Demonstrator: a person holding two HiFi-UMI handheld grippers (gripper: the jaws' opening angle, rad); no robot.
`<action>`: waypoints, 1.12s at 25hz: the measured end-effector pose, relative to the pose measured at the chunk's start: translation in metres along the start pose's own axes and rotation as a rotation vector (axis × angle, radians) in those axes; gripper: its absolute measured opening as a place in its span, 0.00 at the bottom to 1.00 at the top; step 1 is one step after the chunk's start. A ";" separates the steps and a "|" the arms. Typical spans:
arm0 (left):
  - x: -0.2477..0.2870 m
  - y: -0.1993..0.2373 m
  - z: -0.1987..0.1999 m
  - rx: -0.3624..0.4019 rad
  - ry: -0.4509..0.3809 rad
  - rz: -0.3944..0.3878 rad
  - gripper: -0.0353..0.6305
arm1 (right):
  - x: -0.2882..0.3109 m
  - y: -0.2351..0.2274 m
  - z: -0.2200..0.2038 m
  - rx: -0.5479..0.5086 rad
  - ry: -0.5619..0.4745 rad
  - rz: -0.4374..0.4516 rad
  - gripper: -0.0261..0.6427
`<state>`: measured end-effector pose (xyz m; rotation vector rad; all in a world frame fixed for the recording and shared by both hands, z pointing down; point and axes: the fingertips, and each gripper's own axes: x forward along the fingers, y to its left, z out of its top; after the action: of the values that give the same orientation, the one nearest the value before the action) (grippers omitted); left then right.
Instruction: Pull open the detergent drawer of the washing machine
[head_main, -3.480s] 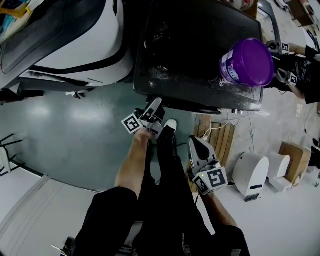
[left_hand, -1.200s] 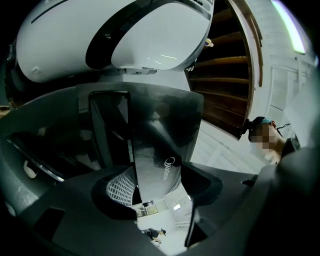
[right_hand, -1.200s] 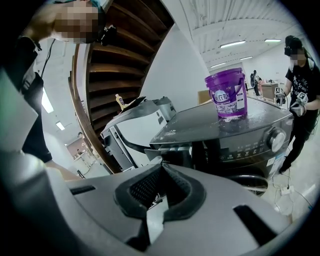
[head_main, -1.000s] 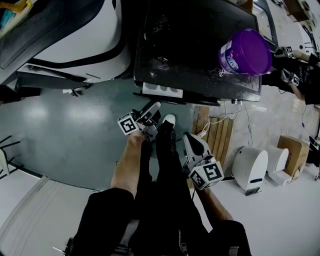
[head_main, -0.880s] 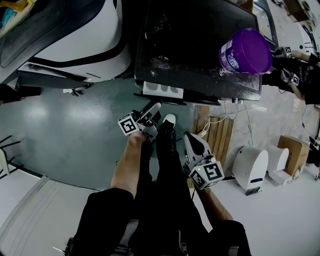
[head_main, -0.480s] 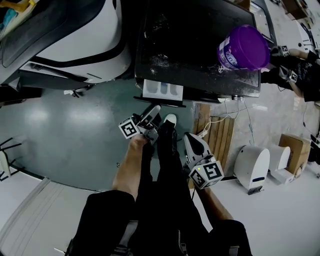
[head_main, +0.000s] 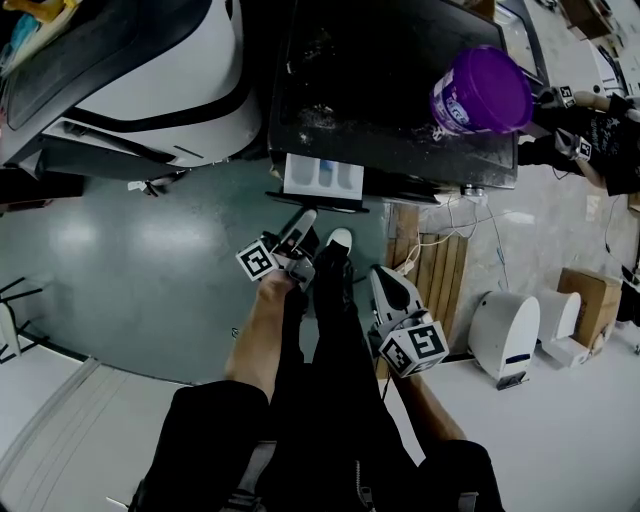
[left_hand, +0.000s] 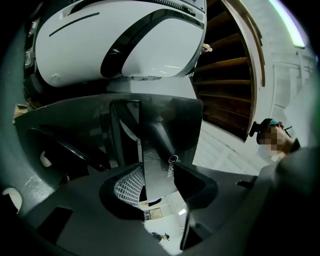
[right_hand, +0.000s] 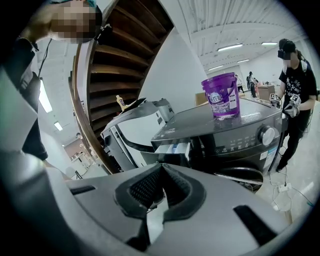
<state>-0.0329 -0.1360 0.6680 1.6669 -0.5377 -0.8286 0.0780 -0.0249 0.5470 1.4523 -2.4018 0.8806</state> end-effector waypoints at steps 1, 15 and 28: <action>0.000 0.001 0.001 0.002 -0.011 0.004 0.34 | -0.001 0.000 -0.001 0.000 0.001 -0.001 0.05; 0.002 -0.003 0.006 0.011 -0.071 -0.023 0.32 | -0.012 -0.009 -0.011 0.015 0.019 -0.018 0.05; -0.010 0.000 -0.004 0.046 -0.009 -0.066 0.27 | -0.014 -0.016 -0.023 0.019 0.047 -0.029 0.05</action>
<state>-0.0366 -0.1261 0.6706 1.7313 -0.5134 -0.8776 0.0961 -0.0069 0.5649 1.4530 -2.3384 0.9228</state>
